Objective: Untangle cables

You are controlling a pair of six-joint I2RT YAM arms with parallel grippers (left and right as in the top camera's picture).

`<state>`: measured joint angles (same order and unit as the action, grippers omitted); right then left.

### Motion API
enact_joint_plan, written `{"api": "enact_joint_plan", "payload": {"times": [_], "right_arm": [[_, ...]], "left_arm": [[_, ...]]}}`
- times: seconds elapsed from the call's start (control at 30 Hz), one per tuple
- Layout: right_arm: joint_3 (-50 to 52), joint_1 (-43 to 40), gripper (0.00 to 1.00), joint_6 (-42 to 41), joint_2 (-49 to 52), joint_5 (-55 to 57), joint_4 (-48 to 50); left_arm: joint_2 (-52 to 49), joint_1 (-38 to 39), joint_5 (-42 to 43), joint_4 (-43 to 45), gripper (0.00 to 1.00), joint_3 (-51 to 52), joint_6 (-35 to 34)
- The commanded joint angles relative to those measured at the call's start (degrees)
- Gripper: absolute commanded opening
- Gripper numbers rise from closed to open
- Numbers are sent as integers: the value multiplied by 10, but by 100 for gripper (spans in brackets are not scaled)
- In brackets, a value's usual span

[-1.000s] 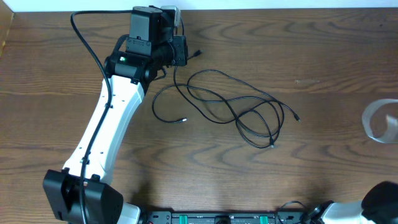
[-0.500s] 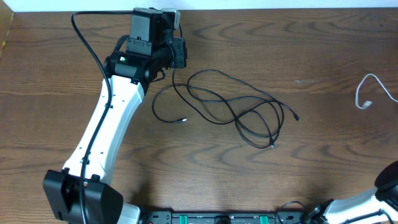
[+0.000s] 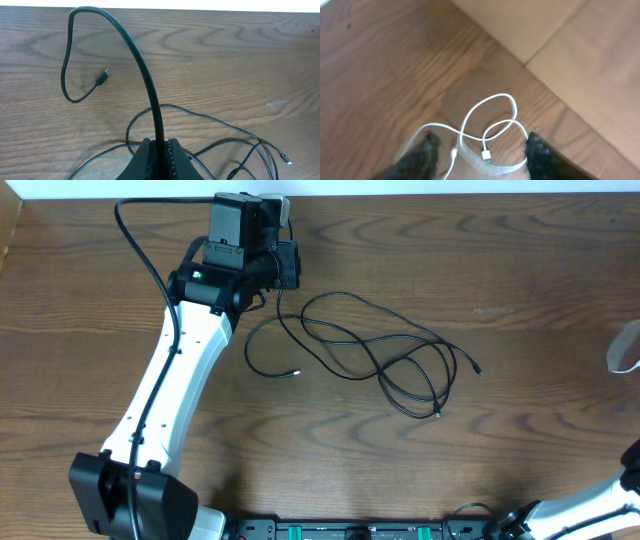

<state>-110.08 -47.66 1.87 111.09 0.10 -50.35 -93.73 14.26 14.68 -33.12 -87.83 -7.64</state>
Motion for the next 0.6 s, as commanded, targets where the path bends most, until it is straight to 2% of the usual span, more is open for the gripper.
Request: {"api": "enact_joint_plan", "payload": {"times": [0.0, 0.17, 0.27, 0.4, 0.57], "right_arm": [[1, 3, 59, -1, 16, -47, -2], [0, 24, 67, 11, 13, -137, -8], [0, 48, 66, 37, 13, -190, -15], [0, 104, 64, 58, 13, -207, -29], [0, 193, 70, 87, 13, -236, -61]], "left_arm": [[12, -1, -4, -1, 8, -5, 6], [12, -1, -4, -3, 7, -5, 6], [12, -1, -4, -6, 7, -5, 6], [12, -1, -4, -14, 7, -5, 11], [12, -1, -19, -32, 8, -5, 25]]}}
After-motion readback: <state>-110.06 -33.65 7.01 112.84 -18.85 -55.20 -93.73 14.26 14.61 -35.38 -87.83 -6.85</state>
